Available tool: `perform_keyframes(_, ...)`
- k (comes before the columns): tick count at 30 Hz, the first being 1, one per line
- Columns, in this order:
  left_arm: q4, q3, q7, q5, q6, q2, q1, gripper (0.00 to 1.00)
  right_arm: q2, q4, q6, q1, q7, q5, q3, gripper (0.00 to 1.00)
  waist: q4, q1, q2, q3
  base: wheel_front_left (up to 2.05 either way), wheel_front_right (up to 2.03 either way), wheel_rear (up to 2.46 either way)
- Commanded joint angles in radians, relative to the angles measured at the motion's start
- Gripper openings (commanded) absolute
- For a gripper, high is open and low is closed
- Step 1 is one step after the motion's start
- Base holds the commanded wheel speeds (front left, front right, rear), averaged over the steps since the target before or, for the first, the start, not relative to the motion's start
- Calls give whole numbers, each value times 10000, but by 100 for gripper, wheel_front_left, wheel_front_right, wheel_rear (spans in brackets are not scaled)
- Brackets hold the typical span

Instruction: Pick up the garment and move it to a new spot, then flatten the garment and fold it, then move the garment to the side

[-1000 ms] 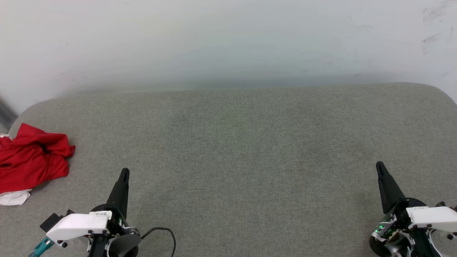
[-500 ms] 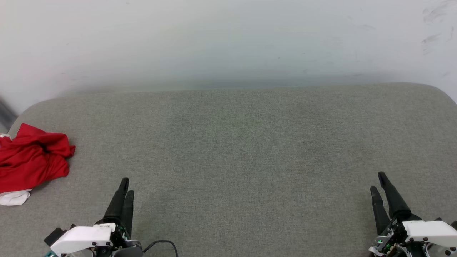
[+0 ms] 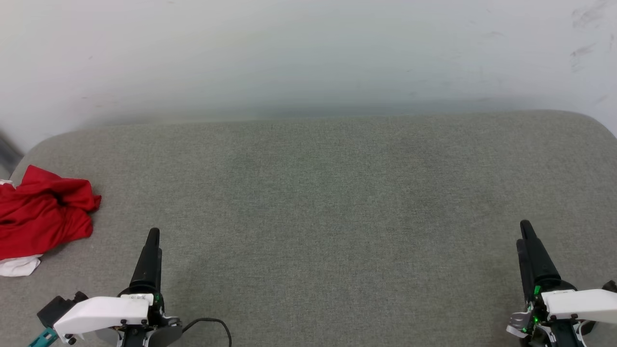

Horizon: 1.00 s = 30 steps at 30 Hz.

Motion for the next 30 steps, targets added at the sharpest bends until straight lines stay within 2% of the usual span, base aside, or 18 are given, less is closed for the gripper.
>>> perform_keyframes(1,-370,-1,-122,511,96,22,-149,100,-13,-368,0,-67,-128,-644,-58,100,4,0,-1,9,0,0,0)
perform_keyframes(3,-538,-63,-206,944,205,23,-131,100,-13,-518,0,-55,-213,-1079,-88,100,9,0,-1,18,0,0,0)
perform_keyframes(4,-775,-180,-331,1588,403,24,-90,100,-13,-765,0,-44,-338,-1774,-113,100,16,0,-1,31,0,0,0)
perform_keyframes(16,-1407,-715,-793,4303,1198,29,29,100,-12,-1688,0,102,-807,-4972,349,100,37,0,-1,96,0,0,0)
perform_keyframes(30,-1462,-1282,-1268,6968,1690,33,180,100,-10,-1915,0,344,-1279,-7410,596,100,51,0,-1,155,0,0,0)
